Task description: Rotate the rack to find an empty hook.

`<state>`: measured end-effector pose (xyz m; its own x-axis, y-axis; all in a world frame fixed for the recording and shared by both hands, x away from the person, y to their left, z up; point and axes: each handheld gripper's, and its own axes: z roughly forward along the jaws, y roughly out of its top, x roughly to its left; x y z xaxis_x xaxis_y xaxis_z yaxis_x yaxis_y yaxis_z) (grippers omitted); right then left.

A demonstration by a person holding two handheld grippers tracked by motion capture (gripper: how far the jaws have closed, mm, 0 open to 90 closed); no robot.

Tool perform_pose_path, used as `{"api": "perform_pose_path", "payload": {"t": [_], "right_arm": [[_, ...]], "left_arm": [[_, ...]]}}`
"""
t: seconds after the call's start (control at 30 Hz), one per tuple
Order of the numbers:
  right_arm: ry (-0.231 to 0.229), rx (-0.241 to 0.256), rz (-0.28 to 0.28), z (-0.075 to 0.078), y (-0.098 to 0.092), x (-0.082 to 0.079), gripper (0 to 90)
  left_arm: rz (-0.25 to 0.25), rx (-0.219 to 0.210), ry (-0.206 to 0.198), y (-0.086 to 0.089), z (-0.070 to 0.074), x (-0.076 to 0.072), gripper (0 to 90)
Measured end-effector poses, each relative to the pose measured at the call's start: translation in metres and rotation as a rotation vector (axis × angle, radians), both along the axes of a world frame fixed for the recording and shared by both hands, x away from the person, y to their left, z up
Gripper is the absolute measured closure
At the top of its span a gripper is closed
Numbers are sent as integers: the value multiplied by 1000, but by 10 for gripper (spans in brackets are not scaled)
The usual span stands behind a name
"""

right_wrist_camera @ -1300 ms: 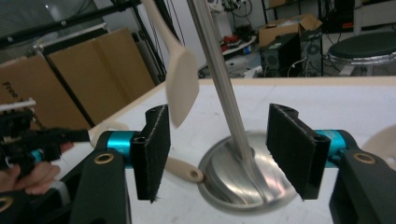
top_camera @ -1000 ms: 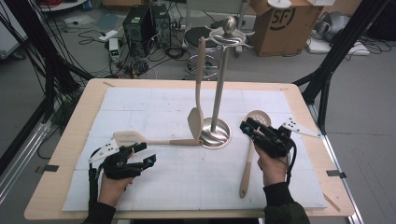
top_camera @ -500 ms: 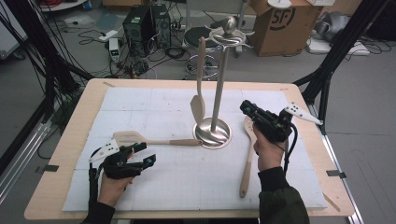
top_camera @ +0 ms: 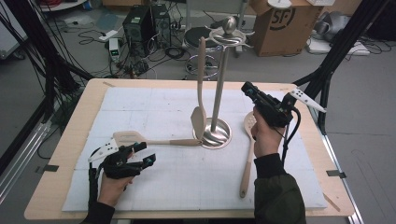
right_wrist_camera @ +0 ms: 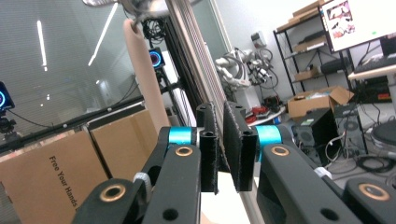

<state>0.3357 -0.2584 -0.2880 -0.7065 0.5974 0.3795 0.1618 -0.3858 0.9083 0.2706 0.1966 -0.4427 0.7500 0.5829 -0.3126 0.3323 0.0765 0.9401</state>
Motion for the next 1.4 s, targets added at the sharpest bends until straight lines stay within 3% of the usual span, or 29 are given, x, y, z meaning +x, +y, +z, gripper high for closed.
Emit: {"api": "perform_pose_path", "payload": {"t": [0.4,0.87,1.07,1.4], "right_arm": [[-57,68,-21,27,1,13,856],[-107,87,-54,64,9,29,887],[-137,91,-34,73,13,29,899],[-138,70,-31,75,16,23,900]], "left_arm": [[-2,1,1,-1,-1,1,282],[-8,7,2,-2,-1,1,283],[-5,7,3,-1,-1,1,282],[-5,8,1,-1,-1,2,282]]}}
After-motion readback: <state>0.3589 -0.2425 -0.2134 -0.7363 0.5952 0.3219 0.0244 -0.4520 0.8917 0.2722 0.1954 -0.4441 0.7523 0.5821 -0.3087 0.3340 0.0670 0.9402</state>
